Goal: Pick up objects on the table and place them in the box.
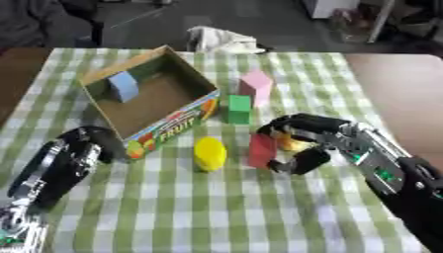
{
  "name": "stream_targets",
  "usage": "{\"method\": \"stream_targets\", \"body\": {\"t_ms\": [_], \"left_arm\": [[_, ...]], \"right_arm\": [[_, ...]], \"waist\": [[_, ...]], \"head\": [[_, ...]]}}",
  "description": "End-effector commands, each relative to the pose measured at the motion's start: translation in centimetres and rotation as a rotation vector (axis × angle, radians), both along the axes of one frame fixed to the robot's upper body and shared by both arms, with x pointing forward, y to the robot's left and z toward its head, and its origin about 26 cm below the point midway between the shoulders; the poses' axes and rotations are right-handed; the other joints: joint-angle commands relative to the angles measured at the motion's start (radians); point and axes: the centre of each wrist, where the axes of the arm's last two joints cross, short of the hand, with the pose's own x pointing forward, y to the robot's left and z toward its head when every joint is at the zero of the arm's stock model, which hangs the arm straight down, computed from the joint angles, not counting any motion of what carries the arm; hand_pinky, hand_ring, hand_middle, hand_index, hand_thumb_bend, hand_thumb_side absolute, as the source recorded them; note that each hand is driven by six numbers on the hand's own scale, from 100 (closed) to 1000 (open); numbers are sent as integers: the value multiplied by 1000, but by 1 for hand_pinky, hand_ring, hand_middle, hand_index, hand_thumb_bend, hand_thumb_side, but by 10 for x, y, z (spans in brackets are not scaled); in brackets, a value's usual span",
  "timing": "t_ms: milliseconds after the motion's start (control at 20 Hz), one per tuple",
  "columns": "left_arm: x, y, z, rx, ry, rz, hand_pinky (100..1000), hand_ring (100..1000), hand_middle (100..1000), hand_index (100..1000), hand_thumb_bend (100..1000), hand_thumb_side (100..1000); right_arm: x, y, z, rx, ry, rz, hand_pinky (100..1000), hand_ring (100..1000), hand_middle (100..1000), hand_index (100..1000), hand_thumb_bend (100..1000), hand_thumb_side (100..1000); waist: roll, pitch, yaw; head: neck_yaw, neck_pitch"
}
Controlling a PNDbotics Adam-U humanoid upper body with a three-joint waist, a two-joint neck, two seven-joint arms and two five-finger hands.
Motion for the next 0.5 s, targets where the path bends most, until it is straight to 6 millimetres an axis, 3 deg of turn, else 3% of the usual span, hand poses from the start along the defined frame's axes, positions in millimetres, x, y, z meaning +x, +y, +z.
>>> {"method": "stream_targets", "body": {"t_ms": [50,250,350,500], "left_arm": [[0,2,6,8,-19,-6,583,562,683,708,100,595],[0,2,6,6,-17,-4,583,562,683,708,100,595],[0,2,5,6,-16,-3,583,562,683,708,100,596],[0,2,5,5,-16,-2,583,562,682,708,100,596]], "right_arm": [[3,-3,3,6,-40,-20,787,905,728,879,296,414],[4,-4,1,49,-96,-55,763,864,625,791,268,319],[4,-5,2,95,-151,-86,742,829,551,711,238,213],[4,-5,7,182,-249,-144,727,808,502,657,201,129]], "waist": [[2,-13,1],[2,-13,0],[2,-13,0],[3,-13,-1]], "head": [[-1,5],[-1,5],[-1,5],[-2,5]]}}
